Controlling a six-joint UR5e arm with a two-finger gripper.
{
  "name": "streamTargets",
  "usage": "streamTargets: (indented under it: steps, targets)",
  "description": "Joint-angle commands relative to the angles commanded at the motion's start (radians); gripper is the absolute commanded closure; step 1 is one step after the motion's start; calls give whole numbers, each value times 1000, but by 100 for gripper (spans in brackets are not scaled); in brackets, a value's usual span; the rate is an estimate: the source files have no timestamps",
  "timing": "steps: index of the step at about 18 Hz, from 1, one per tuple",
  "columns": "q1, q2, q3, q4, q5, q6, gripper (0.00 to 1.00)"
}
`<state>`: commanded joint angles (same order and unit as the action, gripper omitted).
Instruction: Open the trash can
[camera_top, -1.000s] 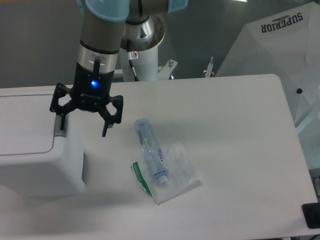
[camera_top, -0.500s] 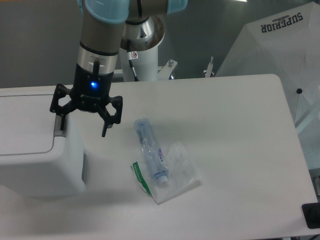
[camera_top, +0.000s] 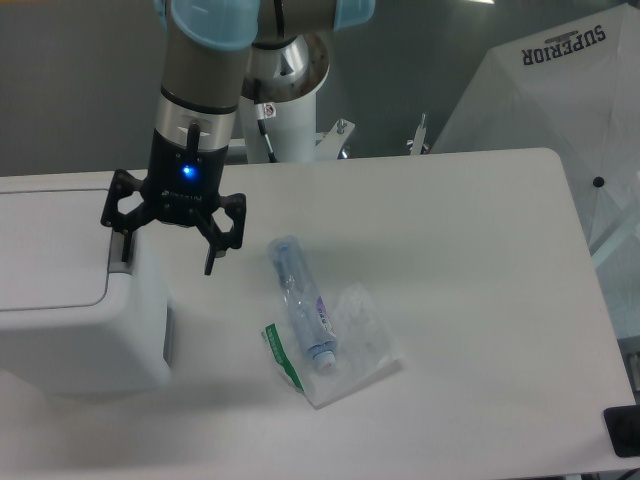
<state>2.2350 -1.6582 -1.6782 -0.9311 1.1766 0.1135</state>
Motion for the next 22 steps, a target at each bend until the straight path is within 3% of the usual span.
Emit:
streamTargets:
  steps: [18, 22]
  targets:
    - [0, -5, 0, 0, 2, 0, 0]
    - [2, 24, 12, 5, 0, 14, 0]
